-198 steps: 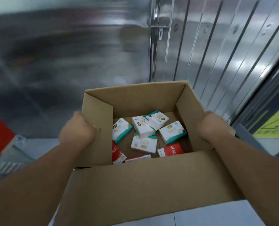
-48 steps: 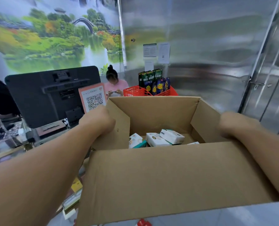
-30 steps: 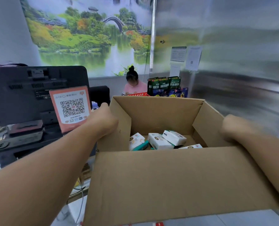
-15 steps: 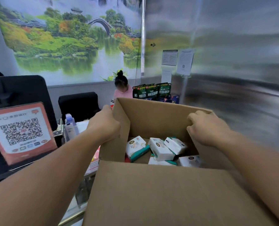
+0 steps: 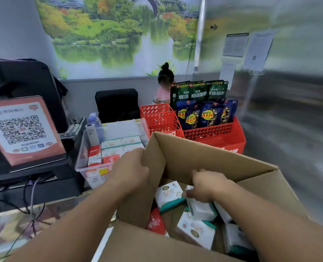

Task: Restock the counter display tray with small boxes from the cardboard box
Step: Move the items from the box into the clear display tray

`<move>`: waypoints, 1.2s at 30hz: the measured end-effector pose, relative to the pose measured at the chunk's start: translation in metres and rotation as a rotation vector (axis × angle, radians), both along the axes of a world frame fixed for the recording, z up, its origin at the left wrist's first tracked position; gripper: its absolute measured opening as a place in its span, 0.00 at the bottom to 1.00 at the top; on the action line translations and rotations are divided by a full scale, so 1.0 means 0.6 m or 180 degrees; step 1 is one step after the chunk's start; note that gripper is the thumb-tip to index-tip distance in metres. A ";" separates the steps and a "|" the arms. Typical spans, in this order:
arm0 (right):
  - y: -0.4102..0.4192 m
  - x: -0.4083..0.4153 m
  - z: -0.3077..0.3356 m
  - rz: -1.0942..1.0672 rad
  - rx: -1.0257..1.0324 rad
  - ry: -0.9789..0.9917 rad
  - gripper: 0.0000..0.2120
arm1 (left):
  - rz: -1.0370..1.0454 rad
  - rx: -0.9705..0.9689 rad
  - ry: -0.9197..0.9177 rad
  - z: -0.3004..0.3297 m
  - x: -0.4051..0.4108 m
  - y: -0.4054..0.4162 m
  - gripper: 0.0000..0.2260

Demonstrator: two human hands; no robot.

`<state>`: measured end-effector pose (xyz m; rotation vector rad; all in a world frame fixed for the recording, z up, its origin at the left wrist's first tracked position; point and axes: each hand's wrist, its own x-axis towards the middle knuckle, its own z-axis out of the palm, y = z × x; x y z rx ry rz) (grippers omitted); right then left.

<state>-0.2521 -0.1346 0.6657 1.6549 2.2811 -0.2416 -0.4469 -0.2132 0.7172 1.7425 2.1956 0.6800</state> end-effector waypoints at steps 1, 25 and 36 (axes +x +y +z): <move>0.005 -0.009 -0.001 -0.0027 -0.0067 -0.0015 0.32 | 0.0019 -0.0004 0.0026 0.000 -0.001 0.001 0.16; 0.007 -0.209 -0.044 0.0205 -0.2011 -0.0854 0.26 | 0.0230 -0.0365 -0.0170 -0.018 -0.171 -0.093 0.23; 0.007 -0.271 0.120 0.0840 -0.1722 -0.0068 0.28 | 0.0238 -0.0466 -0.0195 -0.049 -0.240 -0.154 0.23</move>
